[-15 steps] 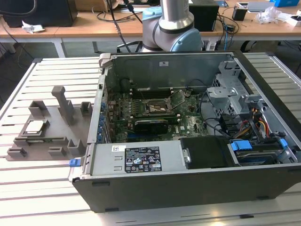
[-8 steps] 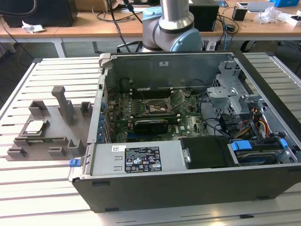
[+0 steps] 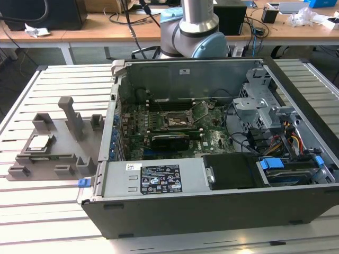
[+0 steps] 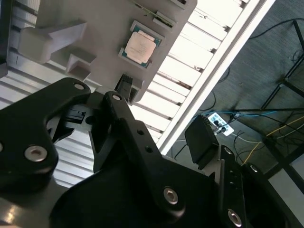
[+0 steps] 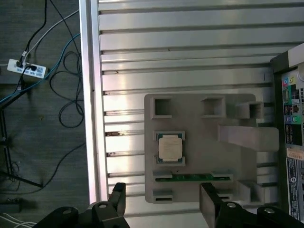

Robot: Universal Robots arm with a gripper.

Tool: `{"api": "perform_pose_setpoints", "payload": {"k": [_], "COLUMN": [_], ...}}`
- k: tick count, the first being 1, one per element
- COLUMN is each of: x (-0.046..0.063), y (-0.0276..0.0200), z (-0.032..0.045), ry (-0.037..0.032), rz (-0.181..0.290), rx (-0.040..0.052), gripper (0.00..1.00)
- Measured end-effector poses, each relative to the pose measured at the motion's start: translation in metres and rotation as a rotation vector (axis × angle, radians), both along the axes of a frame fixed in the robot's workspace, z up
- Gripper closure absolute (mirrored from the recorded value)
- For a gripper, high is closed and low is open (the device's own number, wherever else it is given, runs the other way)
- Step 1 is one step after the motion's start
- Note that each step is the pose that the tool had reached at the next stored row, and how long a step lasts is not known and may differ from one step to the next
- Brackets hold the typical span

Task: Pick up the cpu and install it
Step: 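Pick up the cpu and move it towards the insertion slot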

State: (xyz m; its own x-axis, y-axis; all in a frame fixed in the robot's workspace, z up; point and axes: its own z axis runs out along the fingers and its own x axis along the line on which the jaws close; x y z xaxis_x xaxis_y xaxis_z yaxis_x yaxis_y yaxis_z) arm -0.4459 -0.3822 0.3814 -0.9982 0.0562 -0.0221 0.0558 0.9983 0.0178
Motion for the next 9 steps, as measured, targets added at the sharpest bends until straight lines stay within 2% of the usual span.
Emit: {"api": "perform_pose_setpoints", "payload": {"k": [4, 9], "x": [0.0, 0.0], "y": [0.0, 0.0], "z": [-0.0098, -0.0168], "ry": [0.0007, 0.0008], "rz": [0.0, 0.0], "rx": [0.0, 0.0], "gripper": [0.28, 0.28]}}
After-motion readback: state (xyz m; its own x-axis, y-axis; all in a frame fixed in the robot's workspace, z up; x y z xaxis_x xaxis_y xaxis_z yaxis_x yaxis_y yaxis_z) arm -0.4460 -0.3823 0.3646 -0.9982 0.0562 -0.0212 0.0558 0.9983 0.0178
